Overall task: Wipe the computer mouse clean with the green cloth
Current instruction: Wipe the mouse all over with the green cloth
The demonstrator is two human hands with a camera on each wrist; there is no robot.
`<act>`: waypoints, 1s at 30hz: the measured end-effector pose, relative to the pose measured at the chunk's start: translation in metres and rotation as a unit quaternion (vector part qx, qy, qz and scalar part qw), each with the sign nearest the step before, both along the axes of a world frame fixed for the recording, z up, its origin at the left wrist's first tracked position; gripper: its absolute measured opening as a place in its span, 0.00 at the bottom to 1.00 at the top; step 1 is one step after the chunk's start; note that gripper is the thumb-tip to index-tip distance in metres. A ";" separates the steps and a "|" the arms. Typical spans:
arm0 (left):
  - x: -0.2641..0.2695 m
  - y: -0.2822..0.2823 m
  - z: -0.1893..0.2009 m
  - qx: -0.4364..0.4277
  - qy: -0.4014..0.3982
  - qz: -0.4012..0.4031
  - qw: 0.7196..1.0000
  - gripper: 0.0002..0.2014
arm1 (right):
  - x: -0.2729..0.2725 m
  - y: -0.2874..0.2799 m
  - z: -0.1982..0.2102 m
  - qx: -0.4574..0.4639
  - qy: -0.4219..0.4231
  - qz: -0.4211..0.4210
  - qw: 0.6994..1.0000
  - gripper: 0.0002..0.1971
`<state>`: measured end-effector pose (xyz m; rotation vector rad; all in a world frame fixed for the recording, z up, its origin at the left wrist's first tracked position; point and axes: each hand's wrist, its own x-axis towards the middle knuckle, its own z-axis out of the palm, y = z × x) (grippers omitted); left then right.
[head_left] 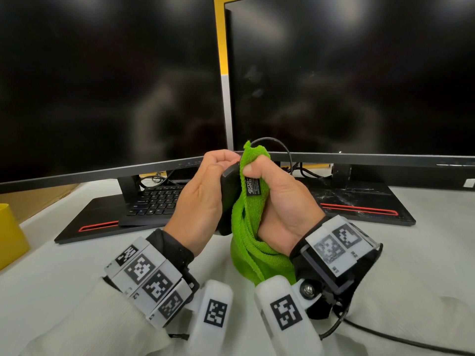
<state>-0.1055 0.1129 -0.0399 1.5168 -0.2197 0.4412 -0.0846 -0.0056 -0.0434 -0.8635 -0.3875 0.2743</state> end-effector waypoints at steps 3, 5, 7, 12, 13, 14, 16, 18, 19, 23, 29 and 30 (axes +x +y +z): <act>0.001 -0.001 -0.001 0.002 0.004 0.007 1.000 0.14 | 0.001 0.001 -0.001 0.001 0.003 0.002 1.000 0.12; 0.001 0.000 -0.002 0.019 0.007 0.008 1.000 0.16 | -0.001 0.002 -0.001 0.004 0.002 0.007 1.000 0.12; -0.001 0.000 -0.002 0.033 0.009 0.002 0.999 0.17 | -0.004 0.002 0.000 0.004 -0.009 0.025 1.000 0.12; -0.005 0.002 -0.003 0.006 -0.004 -0.007 1.000 0.15 | -0.009 0.006 0.000 -0.017 -0.054 0.047 0.997 0.25; -0.004 0.002 -0.003 0.000 -0.007 -0.010 1.000 0.15 | -0.008 0.006 0.000 -0.018 -0.054 0.045 0.997 0.25; -0.003 0.002 -0.003 -0.004 -0.005 -0.009 1.000 0.14 | -0.007 0.007 -0.001 -0.014 -0.052 0.043 0.998 0.24; -0.001 0.001 -0.003 0.010 0.000 -0.005 1.000 0.16 | -0.004 0.006 -0.001 0.003 -0.026 0.027 0.999 0.16; 0.002 -0.001 -0.002 0.028 0.011 -0.009 1.000 0.15 | 0.001 0.005 -0.002 0.024 0.009 -0.003 1.000 0.08; 0.002 -0.002 -0.002 0.029 0.018 -0.009 0.999 0.15 | 0.003 0.005 -0.002 0.032 0.019 -0.015 0.999 0.06; 0.005 -0.002 -0.002 0.030 0.014 -0.001 0.999 0.15 | 0.006 0.004 -0.004 0.026 0.027 -0.015 0.999 0.12; 0.002 0.003 -0.009 0.058 -0.039 -0.012 0.998 0.17 | -0.006 0.006 -0.004 -0.025 -0.035 0.034 0.999 0.22; 0.002 0.005 -0.011 0.067 -0.048 -0.009 0.997 0.16 | -0.006 0.006 -0.005 -0.035 -0.047 0.028 0.998 0.25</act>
